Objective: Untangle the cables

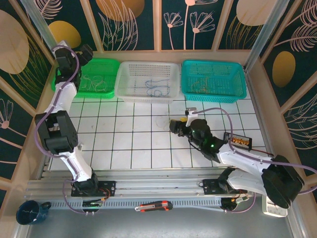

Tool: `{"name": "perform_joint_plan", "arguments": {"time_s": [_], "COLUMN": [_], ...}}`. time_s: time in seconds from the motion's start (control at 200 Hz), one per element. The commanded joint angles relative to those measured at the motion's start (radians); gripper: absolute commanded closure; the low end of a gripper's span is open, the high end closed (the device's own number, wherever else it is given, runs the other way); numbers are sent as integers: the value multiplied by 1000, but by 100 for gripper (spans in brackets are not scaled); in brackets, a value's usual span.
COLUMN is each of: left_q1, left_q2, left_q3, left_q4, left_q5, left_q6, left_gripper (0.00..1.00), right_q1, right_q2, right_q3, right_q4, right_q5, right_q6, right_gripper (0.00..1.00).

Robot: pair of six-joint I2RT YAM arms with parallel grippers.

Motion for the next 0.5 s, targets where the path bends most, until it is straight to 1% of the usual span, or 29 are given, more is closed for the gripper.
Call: {"name": "perform_joint_plan", "arguments": {"time_s": [0.0, 0.065, 0.12, 0.24, 0.26, 0.32, 0.39, 0.495], "left_q1": [-5, -16, -38, -111, -124, -162, -204, -271], "left_q2": [-74, -101, -158, -255, -274, -329, -399, -489], "left_q3": [-23, -75, -115, -228, -255, -347, -476, -633], "left_q4": [-10, 0, -5, -29, -27, 3, 73, 146], "left_q5": [141, 189, 220, 247, 251, 265, 282, 271], "left_q6": [-84, -111, -111, -97, -100, -129, -180, -230], "left_gripper": [1, 1, 1, 1, 1, 1, 1, 1], "right_q1": [-34, -54, -71, -97, -103, -122, -135, -141], "right_q2": [54, 92, 128, 206, 216, 252, 291, 352], "right_q3": [44, 54, 66, 96, 99, 115, 137, 177], "right_q4": [-18, -17, -13, -12, -8, -6, 2, 9], "right_q5": [-47, -76, -103, -112, -140, -173, -203, -229], "right_q6": [28, 34, 37, 16, 13, 9, 5, -2], "right_gripper": [39, 40, 41, 42, 42, 43, 43, 45]}}
